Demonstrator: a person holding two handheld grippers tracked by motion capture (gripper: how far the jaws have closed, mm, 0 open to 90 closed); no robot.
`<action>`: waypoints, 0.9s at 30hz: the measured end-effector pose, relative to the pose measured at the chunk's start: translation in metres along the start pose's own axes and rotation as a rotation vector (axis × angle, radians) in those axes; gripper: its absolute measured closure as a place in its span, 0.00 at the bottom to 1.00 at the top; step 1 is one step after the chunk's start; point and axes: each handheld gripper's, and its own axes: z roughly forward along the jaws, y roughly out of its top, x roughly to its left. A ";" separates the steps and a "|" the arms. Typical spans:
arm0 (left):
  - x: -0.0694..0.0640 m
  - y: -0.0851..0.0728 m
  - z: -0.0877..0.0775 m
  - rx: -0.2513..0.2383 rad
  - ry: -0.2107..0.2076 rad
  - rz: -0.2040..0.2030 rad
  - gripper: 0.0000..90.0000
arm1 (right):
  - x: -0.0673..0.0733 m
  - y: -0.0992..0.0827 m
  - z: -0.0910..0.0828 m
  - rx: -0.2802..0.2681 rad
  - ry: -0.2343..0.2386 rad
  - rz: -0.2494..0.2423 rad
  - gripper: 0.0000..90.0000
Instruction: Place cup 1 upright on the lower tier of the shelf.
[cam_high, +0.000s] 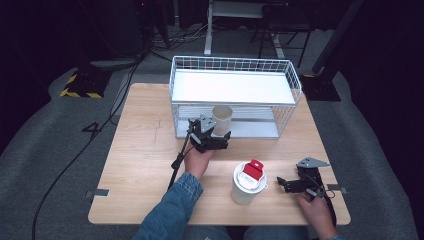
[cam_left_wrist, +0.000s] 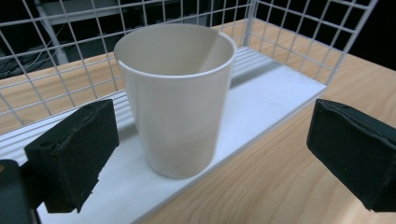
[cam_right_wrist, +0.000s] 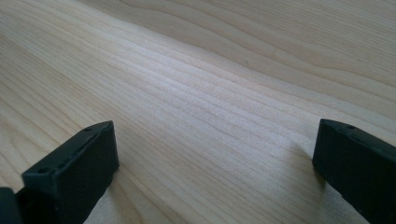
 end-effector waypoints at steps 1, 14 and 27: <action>0.000 0.000 -0.005 0.001 -0.006 0.004 0.03 | 0.000 0.000 0.000 0.000 0.000 0.000 0.00; -0.001 0.000 -0.039 0.016 -0.016 0.050 0.02 | 0.000 0.000 0.000 0.000 0.000 0.000 0.00; 0.005 -0.012 -0.084 0.037 -0.023 0.057 0.02 | 0.000 0.000 0.000 0.000 0.002 -0.003 0.00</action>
